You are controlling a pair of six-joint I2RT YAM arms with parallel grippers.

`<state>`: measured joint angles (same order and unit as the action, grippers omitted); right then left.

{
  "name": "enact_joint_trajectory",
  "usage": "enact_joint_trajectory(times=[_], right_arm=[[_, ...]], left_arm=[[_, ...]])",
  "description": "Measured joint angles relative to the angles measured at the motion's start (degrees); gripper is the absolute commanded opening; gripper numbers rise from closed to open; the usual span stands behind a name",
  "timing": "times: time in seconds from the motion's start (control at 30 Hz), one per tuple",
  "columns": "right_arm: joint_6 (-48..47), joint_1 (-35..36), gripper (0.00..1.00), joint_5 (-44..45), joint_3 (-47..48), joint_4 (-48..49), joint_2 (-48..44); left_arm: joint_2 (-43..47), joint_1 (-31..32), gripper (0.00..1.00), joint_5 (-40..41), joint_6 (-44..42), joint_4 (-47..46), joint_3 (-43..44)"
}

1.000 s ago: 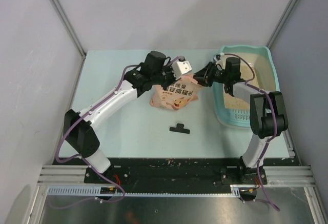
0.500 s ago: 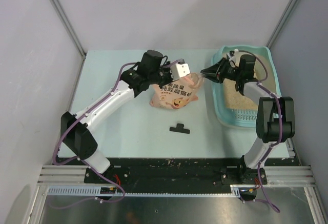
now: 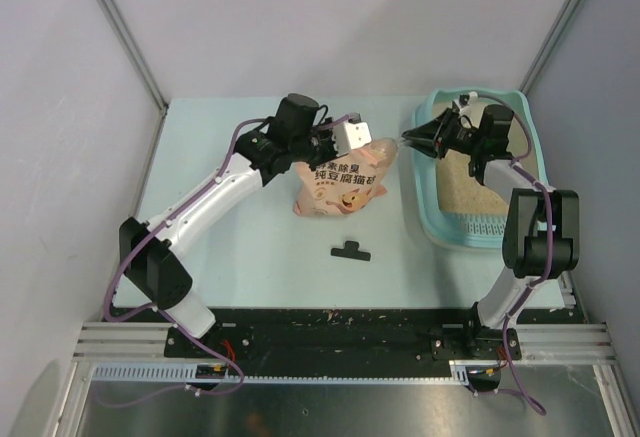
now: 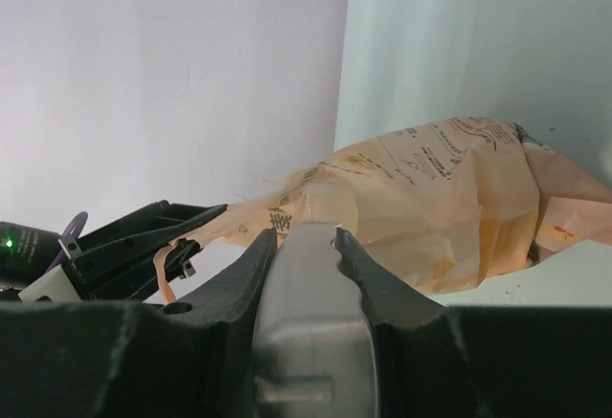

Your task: Fill the litter box with clean litter

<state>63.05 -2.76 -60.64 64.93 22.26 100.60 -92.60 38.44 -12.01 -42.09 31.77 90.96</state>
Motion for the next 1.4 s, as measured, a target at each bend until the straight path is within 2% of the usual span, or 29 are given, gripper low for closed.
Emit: enact_joint_trajectory(times=[0.47, 1.4], right_arm=[[5.0, -2.6, 0.00, -2.8, -1.0, 8.7, 0.3], [4.2, -7.2, 0.00, -5.0, -1.1, 7.8, 0.4]], left_arm=[[0.0, 0.0, 0.00, 0.0, 0.0, 0.5, 0.3], [-0.5, 0.0, 0.00, 0.6, -0.1, 0.5, 0.9]])
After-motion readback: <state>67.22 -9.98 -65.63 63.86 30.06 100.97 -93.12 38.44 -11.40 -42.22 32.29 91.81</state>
